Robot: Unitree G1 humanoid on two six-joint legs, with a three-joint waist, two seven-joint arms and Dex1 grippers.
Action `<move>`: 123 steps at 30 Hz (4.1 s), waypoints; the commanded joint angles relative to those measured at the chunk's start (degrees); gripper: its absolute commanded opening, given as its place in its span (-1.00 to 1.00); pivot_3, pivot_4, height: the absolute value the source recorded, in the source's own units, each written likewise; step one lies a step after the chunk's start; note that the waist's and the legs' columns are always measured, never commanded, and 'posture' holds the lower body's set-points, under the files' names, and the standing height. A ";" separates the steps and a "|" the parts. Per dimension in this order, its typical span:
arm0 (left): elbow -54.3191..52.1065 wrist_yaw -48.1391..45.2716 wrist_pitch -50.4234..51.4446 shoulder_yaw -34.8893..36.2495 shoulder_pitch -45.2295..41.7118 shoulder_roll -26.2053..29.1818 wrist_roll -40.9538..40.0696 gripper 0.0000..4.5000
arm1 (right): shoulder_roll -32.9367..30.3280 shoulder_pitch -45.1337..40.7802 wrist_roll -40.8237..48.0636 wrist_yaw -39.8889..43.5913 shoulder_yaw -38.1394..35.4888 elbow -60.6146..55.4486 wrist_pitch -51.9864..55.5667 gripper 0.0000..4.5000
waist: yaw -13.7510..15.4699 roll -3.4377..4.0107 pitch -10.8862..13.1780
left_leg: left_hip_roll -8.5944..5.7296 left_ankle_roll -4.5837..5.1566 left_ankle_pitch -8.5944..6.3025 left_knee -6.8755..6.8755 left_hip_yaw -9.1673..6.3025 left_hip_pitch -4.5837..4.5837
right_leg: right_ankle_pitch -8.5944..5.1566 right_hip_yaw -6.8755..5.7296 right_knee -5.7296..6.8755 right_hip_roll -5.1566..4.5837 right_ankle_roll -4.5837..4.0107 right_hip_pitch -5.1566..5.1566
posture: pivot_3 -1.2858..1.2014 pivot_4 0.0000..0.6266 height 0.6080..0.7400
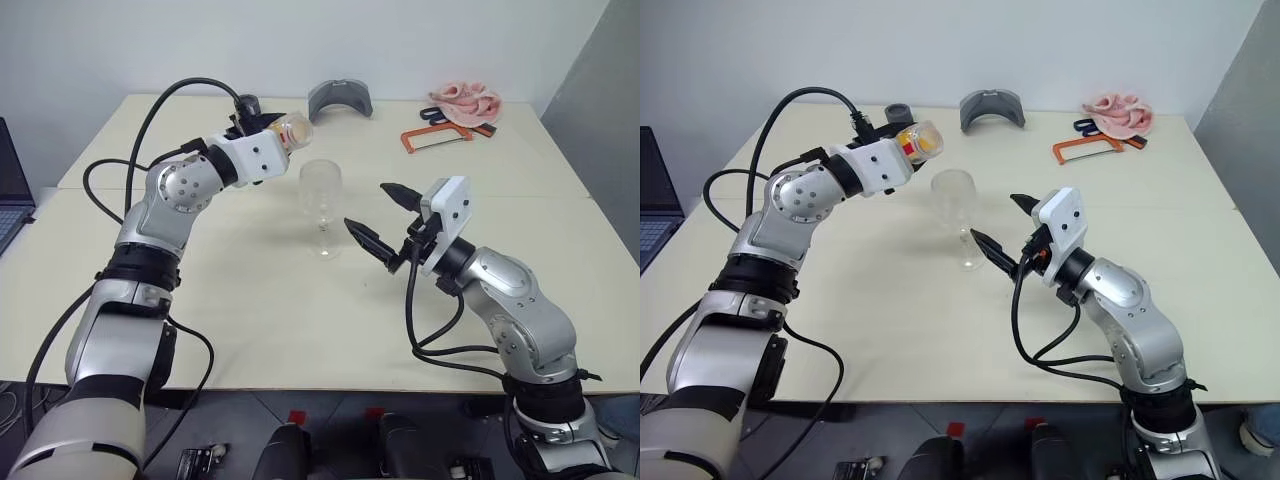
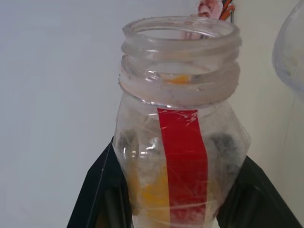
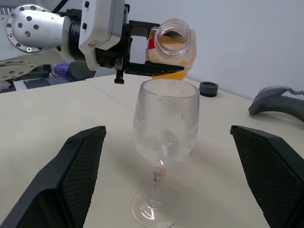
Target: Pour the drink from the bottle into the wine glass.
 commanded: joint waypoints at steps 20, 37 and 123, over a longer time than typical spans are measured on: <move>10.11 11.07 -12.45 -5.41 -10.12 2.30 11.92 -0.25 | -11.12 -1.90 8.84 14.97 -7.02 3.58 -2.23 1.00 | -0.11 -0.01 0.01 | -0.05 0.03 -0.01 0.00 0.05 0.00 | 0.00 -0.01 0.00 0.02 0.00 -0.01 | 0.03 -0.52 1.00; 11.65 17.07 -13.77 -7.78 -12.45 3.49 16.70 -0.25 | -11.67 -5.03 9.29 14.07 -6.85 6.19 0.32 1.00 | -0.05 -0.02 0.01 | -0.01 0.02 -0.01 0.00 0.41 -0.02 | 0.00 0.03 0.03 -0.02 0.00 -0.04 | 0.03 -0.52 1.00; 17.83 30.97 -16.86 -15.54 -19.75 6.61 27.18 -0.25 | -8.67 -3.33 11.30 13.49 -5.32 2.90 0.08 1.00 | -0.10 -0.02 0.01 | -0.03 0.00 0.00 0.07 0.59 -0.02 | 0.00 0.17 0.31 -0.03 0.00 -0.21 | 0.03 -0.52 1.00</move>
